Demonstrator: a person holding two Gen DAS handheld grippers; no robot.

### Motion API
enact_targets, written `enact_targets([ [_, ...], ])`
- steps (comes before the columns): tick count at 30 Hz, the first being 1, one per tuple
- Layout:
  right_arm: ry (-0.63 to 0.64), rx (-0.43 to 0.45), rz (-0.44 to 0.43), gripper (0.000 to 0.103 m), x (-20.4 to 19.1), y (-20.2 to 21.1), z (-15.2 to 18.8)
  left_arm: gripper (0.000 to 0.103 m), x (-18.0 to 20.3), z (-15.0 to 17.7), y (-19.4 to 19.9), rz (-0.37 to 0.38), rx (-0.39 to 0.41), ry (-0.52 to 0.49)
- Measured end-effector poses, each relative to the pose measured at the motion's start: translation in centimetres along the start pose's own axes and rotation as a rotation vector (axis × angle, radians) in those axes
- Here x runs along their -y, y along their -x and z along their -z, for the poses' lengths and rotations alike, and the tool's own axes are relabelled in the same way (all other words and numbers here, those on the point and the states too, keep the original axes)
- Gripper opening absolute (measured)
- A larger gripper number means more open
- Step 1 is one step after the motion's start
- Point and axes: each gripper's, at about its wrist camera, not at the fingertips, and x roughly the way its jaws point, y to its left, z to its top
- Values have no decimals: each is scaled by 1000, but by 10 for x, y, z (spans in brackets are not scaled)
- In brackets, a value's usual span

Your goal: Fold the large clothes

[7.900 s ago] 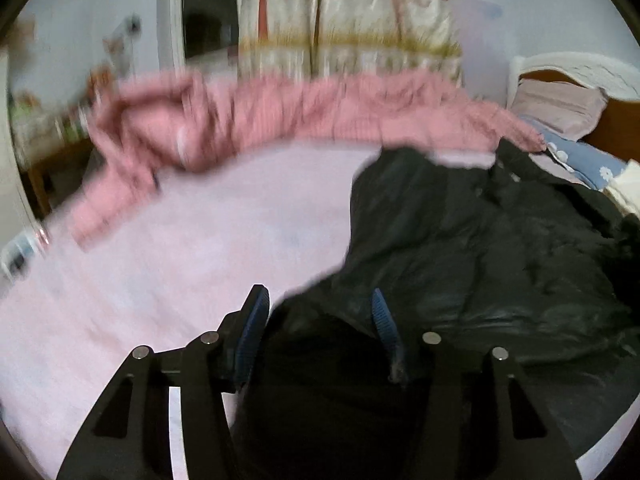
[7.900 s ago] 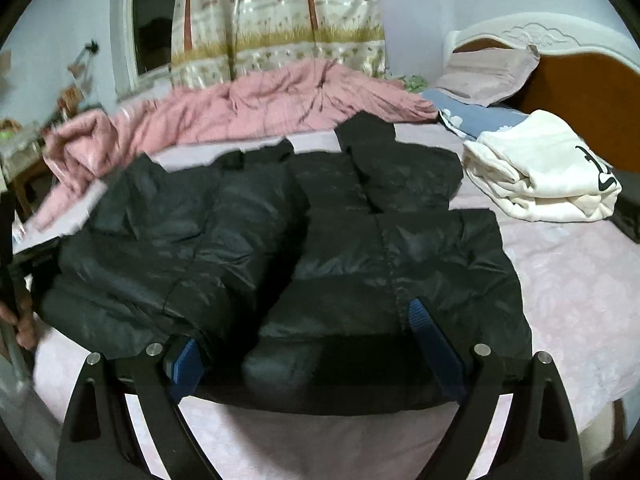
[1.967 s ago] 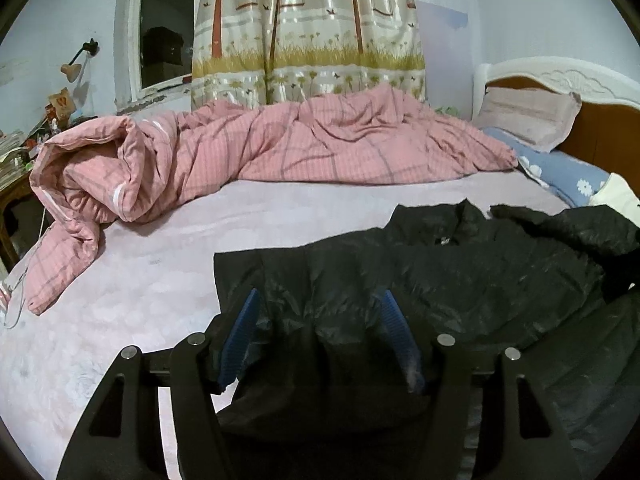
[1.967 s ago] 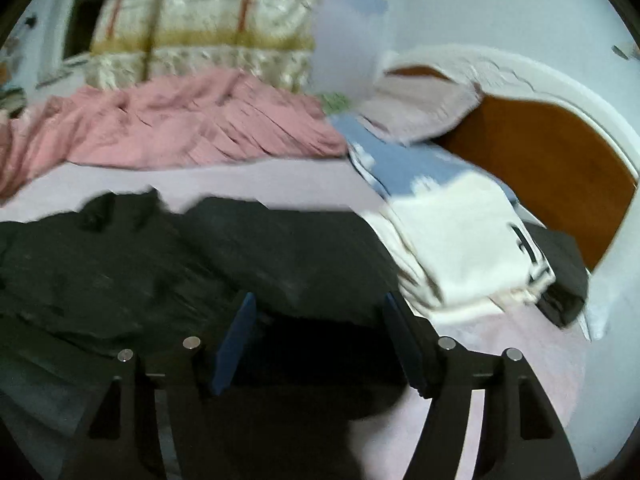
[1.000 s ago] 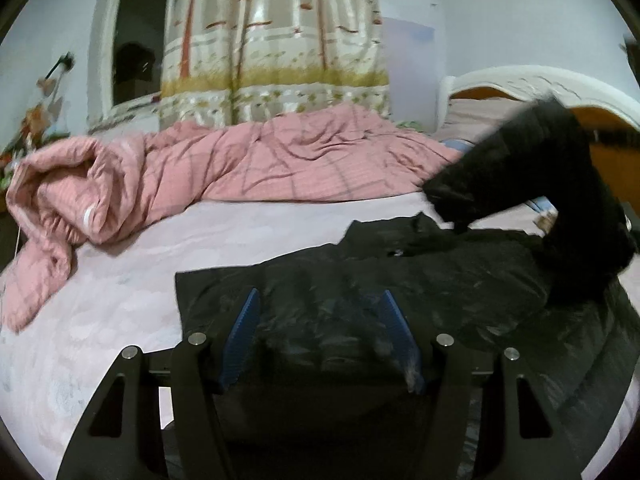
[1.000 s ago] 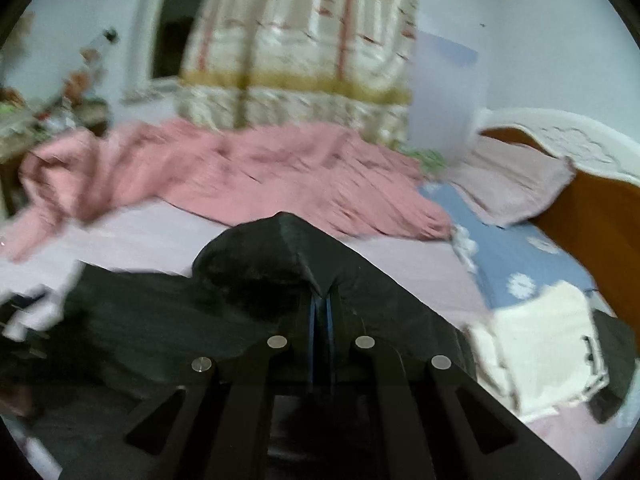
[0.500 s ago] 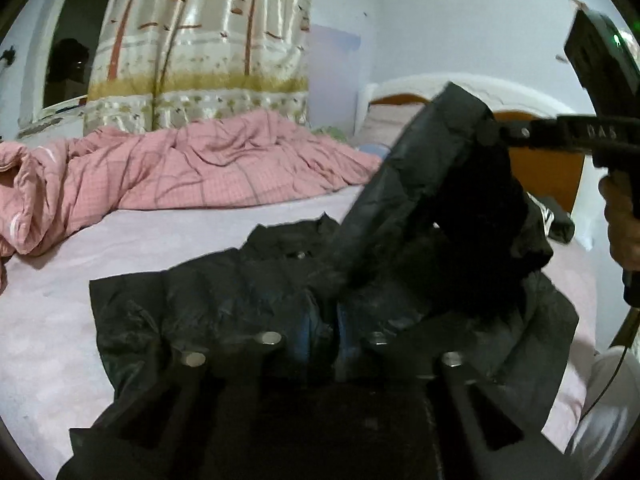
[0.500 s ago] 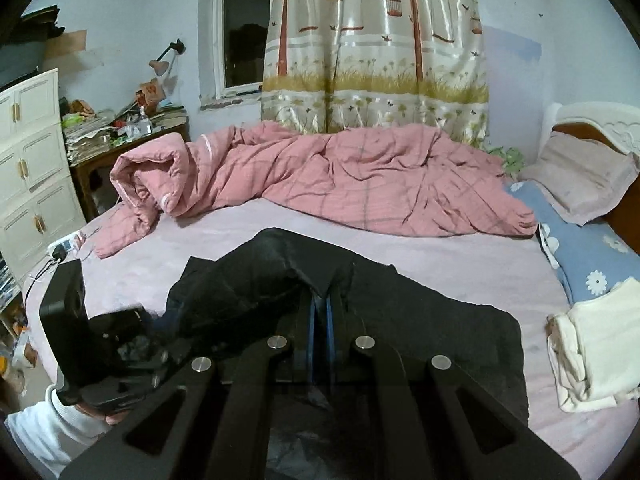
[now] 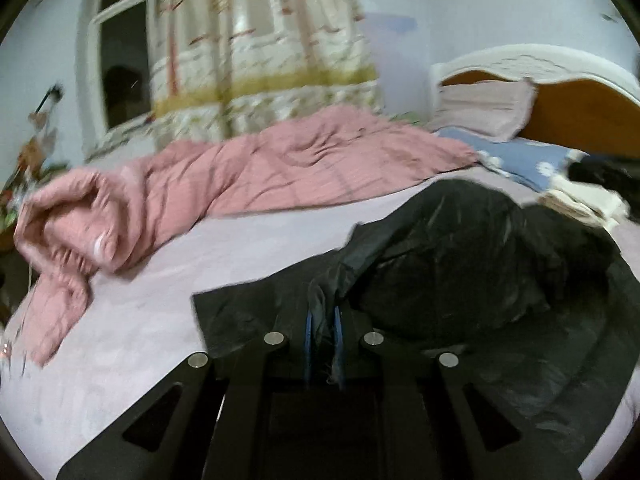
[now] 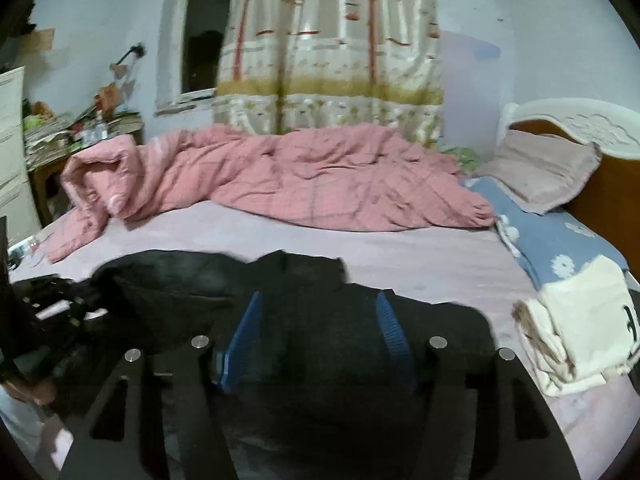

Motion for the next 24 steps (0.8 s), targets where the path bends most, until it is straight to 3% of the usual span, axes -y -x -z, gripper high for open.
enact_targets([
  [4, -95, -83, 24, 64, 34, -16, 17, 11, -35, -5, -6, -27, -6, 100],
  [6, -114, -137, 24, 64, 49, -25, 27, 20, -47, -7, -5, -12, 15, 128],
  [8, -72, -211, 62, 64, 56, -41, 38, 84, -59, -9, -7, -27, 10, 181],
  [9, -31, -262, 137, 64, 59, -54, 46, 90, -64, -8, -6, -43, 19, 210],
  [11, -16, -343, 186, 64, 68, -73, 58, 89, -73, -4, -12, -63, 3, 236],
  [14, -51, -419, 187, 64, 83, -91, 70, 89, -83, 5, -31, -88, -96, 252],
  [19, -78, -417, 330, 64, 101, -105, 70, 89, -91, 22, -54, -19, -204, 325],
  [24, -87, -360, 280, 64, 99, -91, 69, 89, -77, 24, -57, 37, -205, 319],
])
